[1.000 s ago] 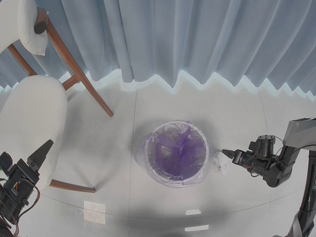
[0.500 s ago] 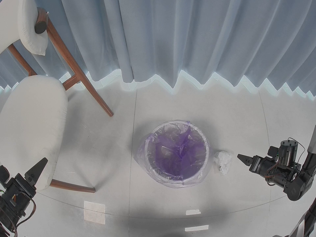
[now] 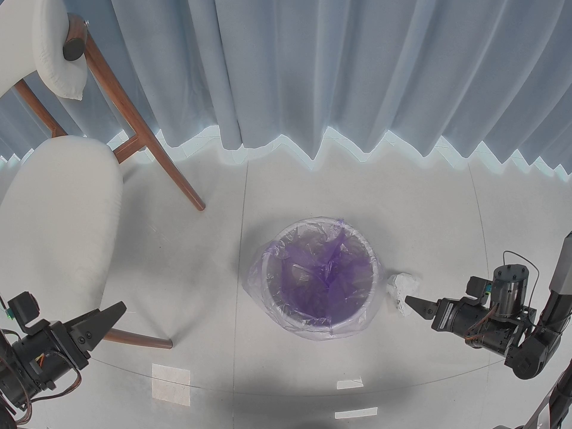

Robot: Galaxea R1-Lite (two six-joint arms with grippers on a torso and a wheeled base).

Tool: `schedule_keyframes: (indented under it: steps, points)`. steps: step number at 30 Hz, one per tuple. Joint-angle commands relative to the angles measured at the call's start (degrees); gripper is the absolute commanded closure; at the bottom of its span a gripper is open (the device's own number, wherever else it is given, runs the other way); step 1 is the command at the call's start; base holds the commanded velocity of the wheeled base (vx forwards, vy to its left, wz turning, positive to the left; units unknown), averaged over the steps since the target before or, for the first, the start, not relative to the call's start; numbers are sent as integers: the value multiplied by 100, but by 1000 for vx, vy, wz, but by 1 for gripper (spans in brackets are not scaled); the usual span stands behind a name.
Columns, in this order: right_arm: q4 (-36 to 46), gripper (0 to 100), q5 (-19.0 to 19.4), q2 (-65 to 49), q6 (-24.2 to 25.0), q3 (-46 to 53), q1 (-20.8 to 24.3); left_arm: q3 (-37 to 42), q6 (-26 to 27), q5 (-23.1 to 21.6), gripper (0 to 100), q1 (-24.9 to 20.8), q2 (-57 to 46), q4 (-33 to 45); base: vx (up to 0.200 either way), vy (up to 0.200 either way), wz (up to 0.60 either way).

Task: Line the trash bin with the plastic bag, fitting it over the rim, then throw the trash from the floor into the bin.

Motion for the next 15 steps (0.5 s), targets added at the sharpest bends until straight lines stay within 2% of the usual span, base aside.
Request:
schedule_keyframes:
  steps: [1, 7, 8, 10, 12, 15]
  points:
    - [-146, 0, 2, 377, -21, -154, 477, -333, 4, -459, 0, -27, 824, 50, 0, 0, 0]
    - [-261, 0, -7, 526, -21, -303, 513, -588, 22, -564, 0, -27, 1439, -21, 0, 0, 0]
    - [-243, 0, -86, 596, 6, -426, 513, -773, 39, -556, 0, -27, 1887, -82, 0, 0, 0]
    - [-243, 0, -139, 649, 6, -426, 521, -826, 48, -556, 0, -27, 2063, -188, 0, 0, 0]
    - [-243, 0, -244, 816, 102, -418, 477, -834, 74, -520, 0, -36, 2371, -724, 0, 0, 0]
    - [-252, 0, -358, 1001, 313, -497, 284, -773, 57, -494, 0, -27, 2432, -1040, 0, 0, 0]
